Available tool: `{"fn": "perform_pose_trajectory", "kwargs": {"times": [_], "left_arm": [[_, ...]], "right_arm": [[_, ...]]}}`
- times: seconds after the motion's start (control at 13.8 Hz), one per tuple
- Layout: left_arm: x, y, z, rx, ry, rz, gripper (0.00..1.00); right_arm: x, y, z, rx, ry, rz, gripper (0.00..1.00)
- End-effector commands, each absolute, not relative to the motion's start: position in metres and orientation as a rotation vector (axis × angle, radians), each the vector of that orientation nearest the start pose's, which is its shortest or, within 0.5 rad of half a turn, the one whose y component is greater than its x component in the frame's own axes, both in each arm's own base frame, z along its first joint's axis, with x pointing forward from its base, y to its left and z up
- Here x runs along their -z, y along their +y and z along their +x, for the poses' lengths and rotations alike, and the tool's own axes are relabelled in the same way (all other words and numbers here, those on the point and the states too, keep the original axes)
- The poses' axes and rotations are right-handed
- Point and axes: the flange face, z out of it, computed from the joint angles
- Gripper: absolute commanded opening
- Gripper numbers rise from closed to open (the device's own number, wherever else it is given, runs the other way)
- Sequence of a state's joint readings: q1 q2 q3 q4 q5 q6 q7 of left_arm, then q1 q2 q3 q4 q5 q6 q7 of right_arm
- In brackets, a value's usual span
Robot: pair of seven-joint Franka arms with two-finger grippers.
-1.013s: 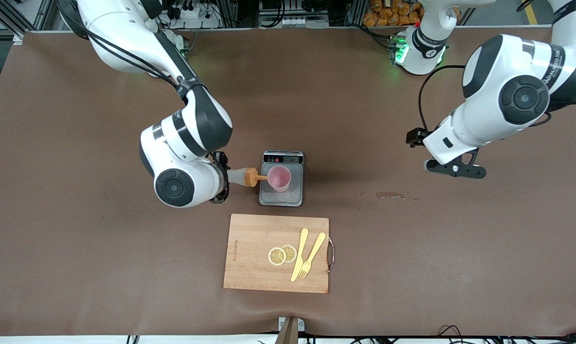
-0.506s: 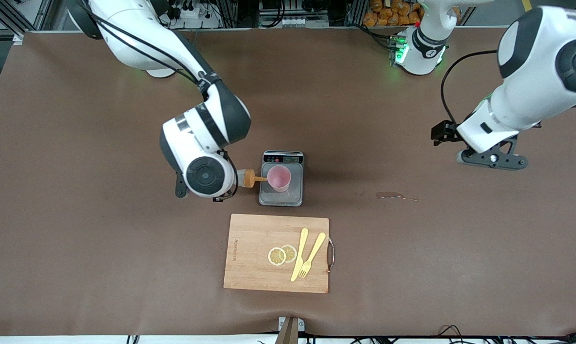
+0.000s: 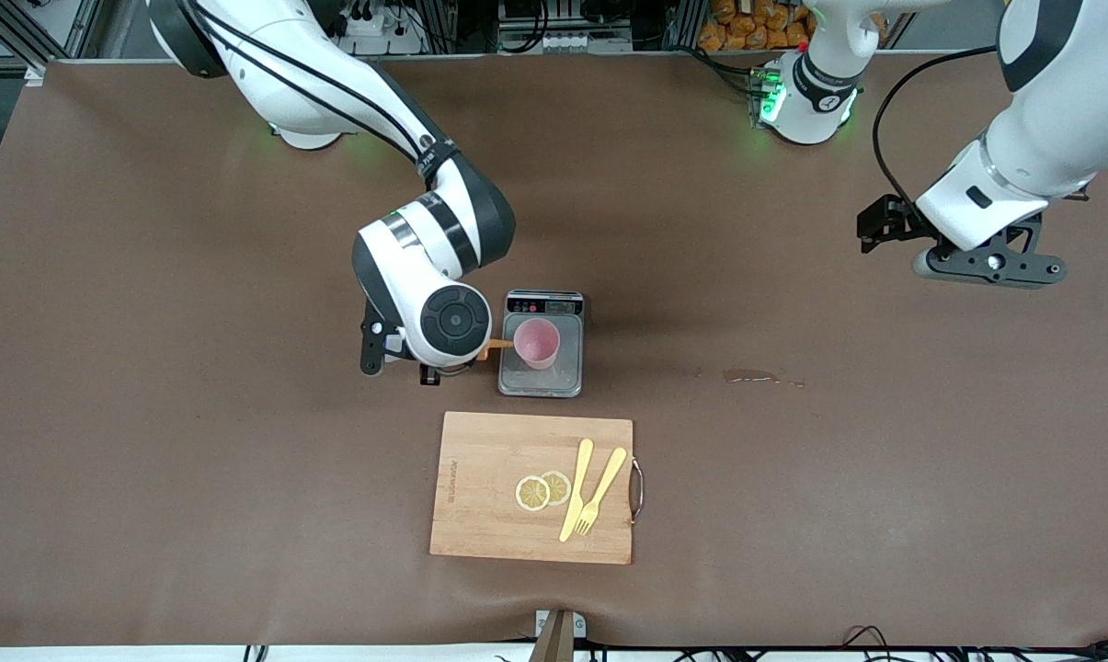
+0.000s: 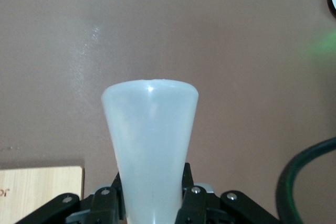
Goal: Add sauce to pink cup with both arms
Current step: 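Tilt the bottle over the pink cup with the right gripper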
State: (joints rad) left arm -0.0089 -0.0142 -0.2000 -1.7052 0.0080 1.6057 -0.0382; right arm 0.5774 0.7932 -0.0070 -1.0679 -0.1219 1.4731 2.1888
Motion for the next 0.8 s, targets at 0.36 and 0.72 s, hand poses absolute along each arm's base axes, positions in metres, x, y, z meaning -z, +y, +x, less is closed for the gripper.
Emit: {"fn": "perform_pose_trajectory", "kwargs": {"times": [0.36,0.72], "left_arm": [[-0.624,-0.083,0.523,-0.088,0.280,-3.155,1.00],[-0.652,-0.081,0.520,-0.069,0.268,-3.162,1.00]], "right_arm": [[-0.330,0.375,0.606,0.239,2.582,-2.486,0.21],[-0.325,0.383,0.601,0.242,2.570,-2.510,0.14]]}}
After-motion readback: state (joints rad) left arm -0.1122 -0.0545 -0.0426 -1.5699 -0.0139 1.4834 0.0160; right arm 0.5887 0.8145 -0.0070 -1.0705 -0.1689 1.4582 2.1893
